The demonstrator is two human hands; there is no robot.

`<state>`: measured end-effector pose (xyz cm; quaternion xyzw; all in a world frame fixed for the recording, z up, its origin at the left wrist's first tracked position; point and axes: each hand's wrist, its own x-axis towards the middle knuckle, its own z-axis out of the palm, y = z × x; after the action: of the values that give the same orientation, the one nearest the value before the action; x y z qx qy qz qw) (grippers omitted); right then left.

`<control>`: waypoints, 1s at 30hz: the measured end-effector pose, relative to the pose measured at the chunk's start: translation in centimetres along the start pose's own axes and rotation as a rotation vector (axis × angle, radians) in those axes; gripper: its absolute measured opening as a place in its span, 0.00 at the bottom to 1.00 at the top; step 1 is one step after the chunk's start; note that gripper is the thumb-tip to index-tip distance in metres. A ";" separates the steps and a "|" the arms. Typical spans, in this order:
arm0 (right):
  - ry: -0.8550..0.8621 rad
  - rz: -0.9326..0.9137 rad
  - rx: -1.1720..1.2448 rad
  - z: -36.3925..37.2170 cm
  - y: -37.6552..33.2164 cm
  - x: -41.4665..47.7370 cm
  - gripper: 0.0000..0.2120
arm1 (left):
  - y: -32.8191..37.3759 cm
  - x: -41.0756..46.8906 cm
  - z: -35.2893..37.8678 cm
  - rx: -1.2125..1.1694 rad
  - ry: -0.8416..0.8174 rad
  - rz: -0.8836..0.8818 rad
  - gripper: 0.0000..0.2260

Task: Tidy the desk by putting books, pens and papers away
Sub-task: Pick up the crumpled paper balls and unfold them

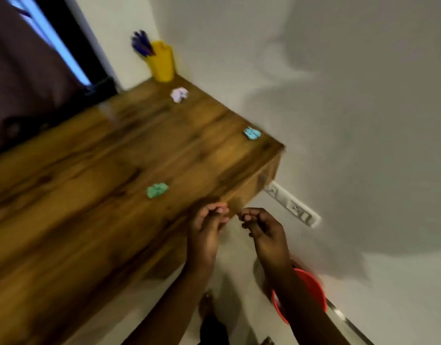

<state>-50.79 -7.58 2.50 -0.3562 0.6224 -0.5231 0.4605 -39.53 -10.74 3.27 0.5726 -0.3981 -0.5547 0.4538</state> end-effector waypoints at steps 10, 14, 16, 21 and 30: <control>-0.431 -0.554 -0.952 17.0 -2.4 8.6 0.23 | 4.4 6.3 -14.5 -0.183 0.360 0.112 0.11; -0.361 -0.527 -0.832 17.8 -3.0 9.2 0.16 | 5.1 7.8 -15.4 -0.313 0.333 -0.002 0.09; -0.276 -0.513 -0.670 18.0 -4.4 8.7 0.13 | 5.4 8.9 -15.4 -0.412 0.234 -0.056 0.08; -0.364 -0.639 -0.629 19.0 -7.5 7.0 0.10 | 7.3 11.8 -13.2 -0.855 0.030 -0.188 0.16; -0.409 -0.630 -0.725 18.3 -10.6 20.1 0.06 | 9.1 18.5 -11.3 -1.001 0.179 -0.175 0.09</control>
<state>-40.39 -34.20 8.32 -0.7576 0.5236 -0.3070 0.2402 -26.61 -30.05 6.62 0.3617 0.0060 -0.6619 0.6565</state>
